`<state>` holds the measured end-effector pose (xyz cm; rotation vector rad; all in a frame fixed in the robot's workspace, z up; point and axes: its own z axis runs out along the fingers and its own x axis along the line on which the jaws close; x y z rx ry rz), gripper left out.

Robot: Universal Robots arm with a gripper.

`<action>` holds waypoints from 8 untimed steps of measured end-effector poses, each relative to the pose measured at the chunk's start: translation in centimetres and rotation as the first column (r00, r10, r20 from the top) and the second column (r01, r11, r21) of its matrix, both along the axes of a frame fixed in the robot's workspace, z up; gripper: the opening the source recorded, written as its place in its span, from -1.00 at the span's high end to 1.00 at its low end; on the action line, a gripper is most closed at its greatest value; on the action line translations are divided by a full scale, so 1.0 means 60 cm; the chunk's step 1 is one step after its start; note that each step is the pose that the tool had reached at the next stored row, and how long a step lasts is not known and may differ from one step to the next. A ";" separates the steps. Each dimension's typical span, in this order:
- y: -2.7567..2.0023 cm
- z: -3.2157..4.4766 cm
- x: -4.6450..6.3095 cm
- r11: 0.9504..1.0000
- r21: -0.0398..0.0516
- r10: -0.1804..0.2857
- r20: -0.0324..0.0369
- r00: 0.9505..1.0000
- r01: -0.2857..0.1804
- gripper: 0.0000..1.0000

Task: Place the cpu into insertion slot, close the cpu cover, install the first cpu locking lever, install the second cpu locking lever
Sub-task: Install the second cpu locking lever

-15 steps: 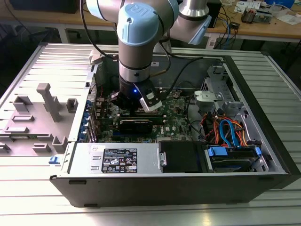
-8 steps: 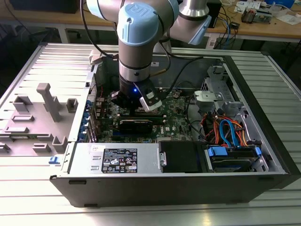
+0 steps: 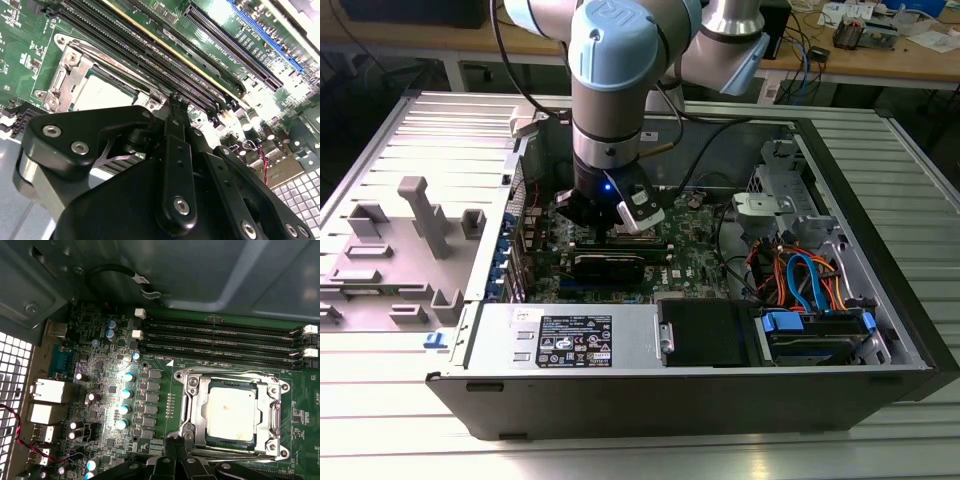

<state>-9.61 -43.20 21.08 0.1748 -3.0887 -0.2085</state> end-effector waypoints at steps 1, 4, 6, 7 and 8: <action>-0.0002 0.000 0.000 1.000 0.000 0.000 0.000 1.000 0.000 0.79; -0.0008 0.000 0.006 1.000 0.002 0.000 -0.001 1.000 0.000 0.79; -0.0007 0.000 0.006 1.000 0.002 0.000 -0.001 1.000 0.000 0.79; -0.0008 0.000 0.006 1.000 0.006 0.000 -0.001 1.000 0.000 0.79; -0.0008 -0.001 0.006 1.000 0.011 0.000 -0.001 1.000 0.000 0.79</action>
